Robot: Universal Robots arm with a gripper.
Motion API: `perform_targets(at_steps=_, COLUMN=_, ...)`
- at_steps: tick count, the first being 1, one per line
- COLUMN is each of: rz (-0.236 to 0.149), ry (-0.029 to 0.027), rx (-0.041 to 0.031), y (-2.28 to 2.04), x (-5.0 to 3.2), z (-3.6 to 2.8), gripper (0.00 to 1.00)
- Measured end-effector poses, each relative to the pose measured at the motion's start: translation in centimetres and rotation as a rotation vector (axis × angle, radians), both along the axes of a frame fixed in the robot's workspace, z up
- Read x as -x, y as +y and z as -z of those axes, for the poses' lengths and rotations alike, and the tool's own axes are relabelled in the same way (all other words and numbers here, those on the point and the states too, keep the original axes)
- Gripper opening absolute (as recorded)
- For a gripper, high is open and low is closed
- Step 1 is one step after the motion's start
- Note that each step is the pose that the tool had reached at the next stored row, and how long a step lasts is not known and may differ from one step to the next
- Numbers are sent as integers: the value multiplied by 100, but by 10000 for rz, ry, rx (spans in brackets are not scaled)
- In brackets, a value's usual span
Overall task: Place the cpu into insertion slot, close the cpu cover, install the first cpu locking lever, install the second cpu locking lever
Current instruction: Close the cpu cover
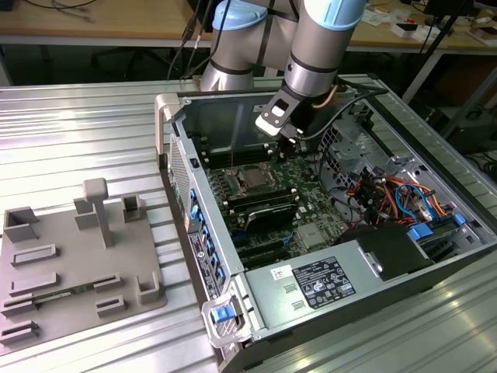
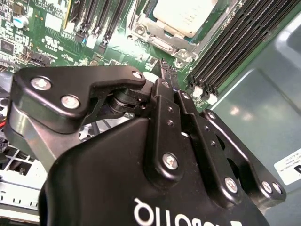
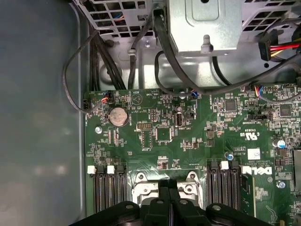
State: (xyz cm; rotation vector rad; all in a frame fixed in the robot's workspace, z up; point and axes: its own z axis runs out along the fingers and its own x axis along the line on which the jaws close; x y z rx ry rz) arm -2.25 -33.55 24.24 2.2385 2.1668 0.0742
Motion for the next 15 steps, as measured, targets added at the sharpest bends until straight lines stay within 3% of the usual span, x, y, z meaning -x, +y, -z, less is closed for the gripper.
perform_targets(at_steps=15, rz=1, ry=1, rx=0, y=0, x=96, z=3, gripper=11)
